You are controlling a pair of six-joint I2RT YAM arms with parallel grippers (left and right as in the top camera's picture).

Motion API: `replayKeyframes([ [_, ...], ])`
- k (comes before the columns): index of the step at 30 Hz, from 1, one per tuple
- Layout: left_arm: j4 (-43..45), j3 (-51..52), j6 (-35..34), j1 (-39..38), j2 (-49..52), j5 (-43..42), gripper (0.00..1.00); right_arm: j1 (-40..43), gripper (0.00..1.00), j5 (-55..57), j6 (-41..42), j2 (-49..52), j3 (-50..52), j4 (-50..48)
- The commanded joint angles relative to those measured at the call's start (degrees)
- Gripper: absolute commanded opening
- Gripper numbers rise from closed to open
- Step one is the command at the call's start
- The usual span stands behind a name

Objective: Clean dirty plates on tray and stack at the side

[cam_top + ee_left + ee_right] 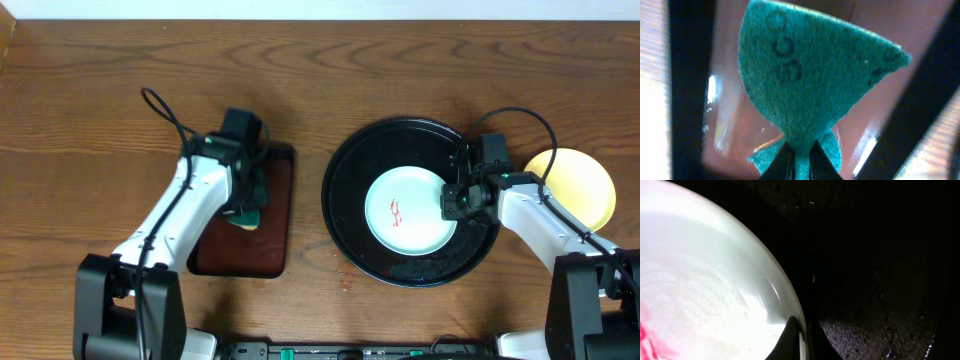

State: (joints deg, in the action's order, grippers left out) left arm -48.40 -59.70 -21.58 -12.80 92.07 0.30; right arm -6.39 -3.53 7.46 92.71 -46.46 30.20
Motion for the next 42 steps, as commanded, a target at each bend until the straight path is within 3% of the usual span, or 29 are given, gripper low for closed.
replayKeyframes([
  [1,4.7,5.4,-1.9,0.3,-0.3,0.3,0.09,-0.3,0.01,0.2,1.3,1.3,1.2,1.1],
  [6,10.6,11.0,-4.3,0.3,0.0,-1.2,0.08,-0.5,0.01,0.0,1.3,1.3,1.2,1.1],
  [13,11.4,11.7,-4.6,0.3,3.3,-2.4,0.09,-0.5,0.01,-1.5,1.7,1.3,1.2,1.1],
  [18,5.6,8.3,-4.5,1.8,3.4,-6.3,0.09,-0.5,0.01,-1.5,1.7,1.3,1.2,1.7],
  [26,-9.5,-7.6,-2.0,3.7,3.4,-6.3,0.09,-0.5,0.01,-1.5,1.7,1.3,1.2,1.9],
  [42,-6.9,-2.5,-3.8,3.5,12.2,-8.9,0.09,-0.5,0.01,-1.5,2.0,1.3,1.2,1.9],
])
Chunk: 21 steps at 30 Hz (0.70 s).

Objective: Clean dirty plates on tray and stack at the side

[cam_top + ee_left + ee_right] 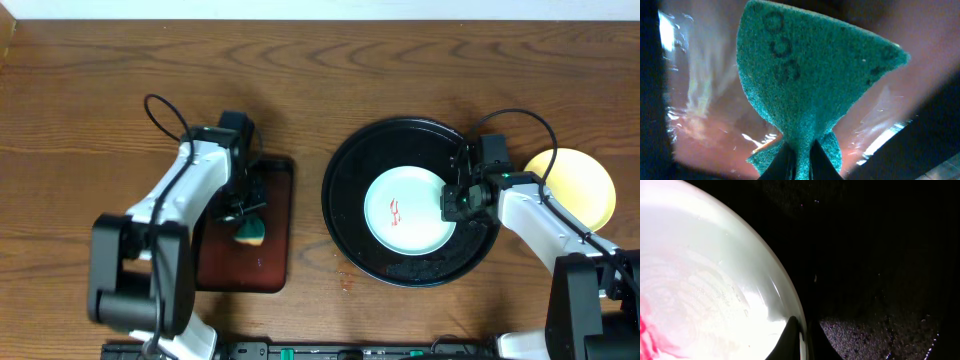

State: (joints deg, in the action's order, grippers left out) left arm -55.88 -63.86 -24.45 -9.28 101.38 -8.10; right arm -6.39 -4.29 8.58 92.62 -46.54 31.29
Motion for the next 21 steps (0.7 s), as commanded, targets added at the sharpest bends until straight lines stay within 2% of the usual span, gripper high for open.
replayKeyframes([
  [1,0.9,1.7,-0.9,-0.1,3.8,-0.5,0.09,-0.5,0.01,-0.7,0.9,1.4,1.3,0.9],
  [9,3.4,1.3,-0.9,-0.1,6.9,-0.5,0.08,-0.5,0.01,-0.7,1.2,1.4,1.3,0.9],
  [21,-7.0,-10.5,-0.3,-0.1,-1.1,-0.5,0.08,-0.5,0.01,-0.7,1.2,1.4,1.3,1.1],
])
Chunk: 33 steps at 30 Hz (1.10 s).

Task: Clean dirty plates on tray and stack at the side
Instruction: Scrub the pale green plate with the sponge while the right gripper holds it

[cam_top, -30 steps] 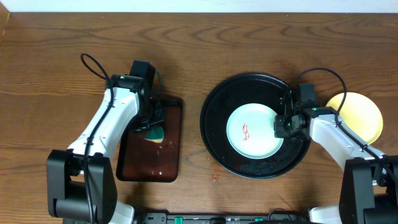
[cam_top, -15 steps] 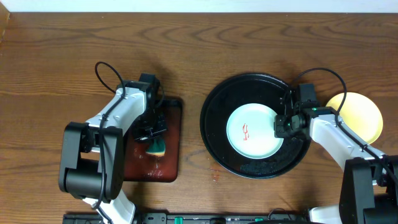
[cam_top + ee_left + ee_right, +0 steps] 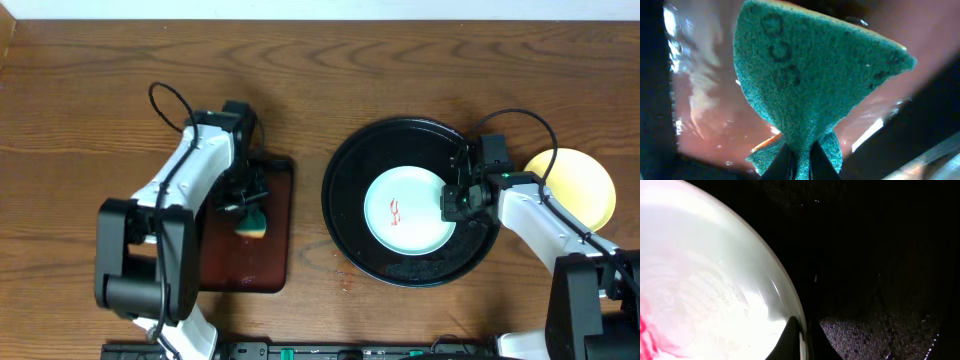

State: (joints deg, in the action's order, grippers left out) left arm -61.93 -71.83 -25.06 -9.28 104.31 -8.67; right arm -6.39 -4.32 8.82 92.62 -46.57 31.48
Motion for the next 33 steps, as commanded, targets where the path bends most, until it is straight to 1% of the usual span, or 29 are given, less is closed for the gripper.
replayKeyframes([
  [1,-0.9,-2.6,0.9,-0.1,-5.1,0.1,0.08,-0.5,0.01,-0.7,1.0,1.4,1.3,1.0],
  [9,-1.8,-3.6,2.8,-1.0,-11.3,0.3,0.08,-0.5,0.01,-0.7,1.0,1.4,1.3,1.1],
  [11,-3.2,-5.4,2.8,-2.9,-11.7,0.1,0.08,-0.5,0.01,-0.7,1.0,1.4,1.3,1.1],
  [14,-3.8,-9.4,2.7,-8.5,-11.8,-0.4,0.08,-0.5,0.01,-0.7,1.0,1.4,1.3,1.1],
  [17,0.4,-11.4,2.0,-15.1,-11.7,-2.7,0.08,-0.5,0.01,-0.7,1.0,1.4,1.3,1.0],
  [22,8.7,-11.4,-4.2,-24.0,-9.8,-2.9,0.08,-0.5,0.01,-0.7,0.9,1.4,1.3,0.4],
  [25,11.5,-11.3,-6.6,-27.5,-7.5,-3.5,0.08,-0.5,0.01,-0.7,1.0,1.4,1.4,0.6],
  [28,15.7,-11.3,-7.6,-30.3,-4.3,-8.7,0.08,-0.5,0.01,-0.7,1.0,1.4,1.4,0.7],
  [33,21.6,-11.3,-11.1,-33.9,2.0,-14.4,0.08,-0.5,0.01,-1.7,1.0,1.4,1.4,0.9],
])
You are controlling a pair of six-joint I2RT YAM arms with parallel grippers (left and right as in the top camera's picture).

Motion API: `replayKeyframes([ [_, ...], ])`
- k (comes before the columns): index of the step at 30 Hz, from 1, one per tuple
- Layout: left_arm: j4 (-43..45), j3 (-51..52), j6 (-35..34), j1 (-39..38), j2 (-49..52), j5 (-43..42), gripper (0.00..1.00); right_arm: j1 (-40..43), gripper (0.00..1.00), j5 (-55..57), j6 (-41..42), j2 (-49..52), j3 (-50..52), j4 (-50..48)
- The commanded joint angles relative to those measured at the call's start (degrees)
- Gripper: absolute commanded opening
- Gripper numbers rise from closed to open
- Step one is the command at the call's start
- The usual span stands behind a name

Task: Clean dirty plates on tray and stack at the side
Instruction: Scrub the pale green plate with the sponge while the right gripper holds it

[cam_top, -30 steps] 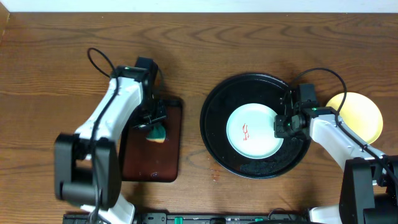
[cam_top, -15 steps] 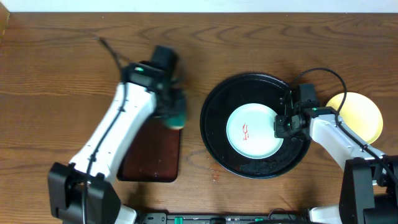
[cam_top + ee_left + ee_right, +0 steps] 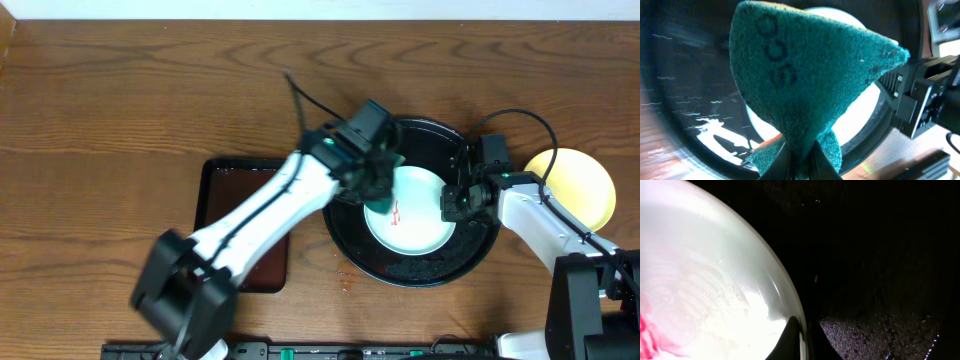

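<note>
A white plate [image 3: 415, 218] with red smears [image 3: 396, 211] lies in the round black tray [image 3: 345, 225]. My right gripper [image 3: 449, 206] is shut on the plate's right rim [image 3: 790, 307], one finger on each side of the edge. The left gripper [image 3: 378, 192] hangs over the plate's left part, shut on a folded green sponge [image 3: 805, 75] that fills most of the left wrist view. A clean yellow plate [image 3: 590, 180] sits on the table at the far right.
A brown rectangular tray [image 3: 225, 200] holding liquid lies left of the black tray, with the left arm stretched over it. Cables loop above both arms. The black tray's bottom [image 3: 880, 330] is wet and speckled.
My left gripper has moved with the sponge from the brown tray on the left to above the white plate's left part in the black tray. The right gripper still pinches the rim.
The left gripper held the green sponge down in the brown tray at all three earlier moments, shifting slightly within it. Meanwhile the right gripper stayed shut on the white plate's rim. Now the sponge is over the smeared plate.
</note>
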State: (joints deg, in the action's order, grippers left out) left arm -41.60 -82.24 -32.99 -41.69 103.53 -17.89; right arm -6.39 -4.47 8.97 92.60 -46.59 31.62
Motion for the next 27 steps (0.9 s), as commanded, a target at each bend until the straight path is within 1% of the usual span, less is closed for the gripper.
replayKeyframes([
  [1,2.4,-0.9,-3.5,-2.1,4.0,-6.8,0.08,-0.5,0.01,-1.9,0.8,1.4,1.4,0.7],
  [3,4.9,-0.9,-4.9,-3.0,6.6,-10.3,0.08,-0.5,0.01,-1.8,0.8,1.4,1.4,0.7],
  [7,7.2,-0.9,-9.2,-4.3,10.9,-11.7,0.08,-0.5,0.01,-1.8,0.8,1.4,1.4,1.0],
  [11,10.0,-0.9,-9.5,-4.4,15.0,-16.2,0.09,-0.5,0.01,-1.8,0.8,1.4,1.4,1.2],
  [17,9.2,-0.9,-9.9,-4.0,20.3,-14.7,0.08,-0.5,0.01,-1.8,0.8,1.4,1.4,1.6],
  [19,5.9,-0.9,-10.0,-3.4,20.8,-10.0,0.08,-0.5,0.01,-1.8,0.8,1.4,1.4,2.2],
  [22,-0.4,-0.9,-10.0,-2.3,20.3,1.6,0.08,-0.5,0.01,-1.8,0.9,1.4,1.4,2.7],
  [25,-4.6,-1.0,-9.7,-1.2,19.7,11.0,0.08,-0.5,0.01,-1.8,0.9,1.4,1.4,2.9],
  [27,-6.9,-1.3,-8.9,-0.5,19.5,15.8,0.08,-0.5,0.01,-1.8,1.6,1.4,1.4,2.9],
])
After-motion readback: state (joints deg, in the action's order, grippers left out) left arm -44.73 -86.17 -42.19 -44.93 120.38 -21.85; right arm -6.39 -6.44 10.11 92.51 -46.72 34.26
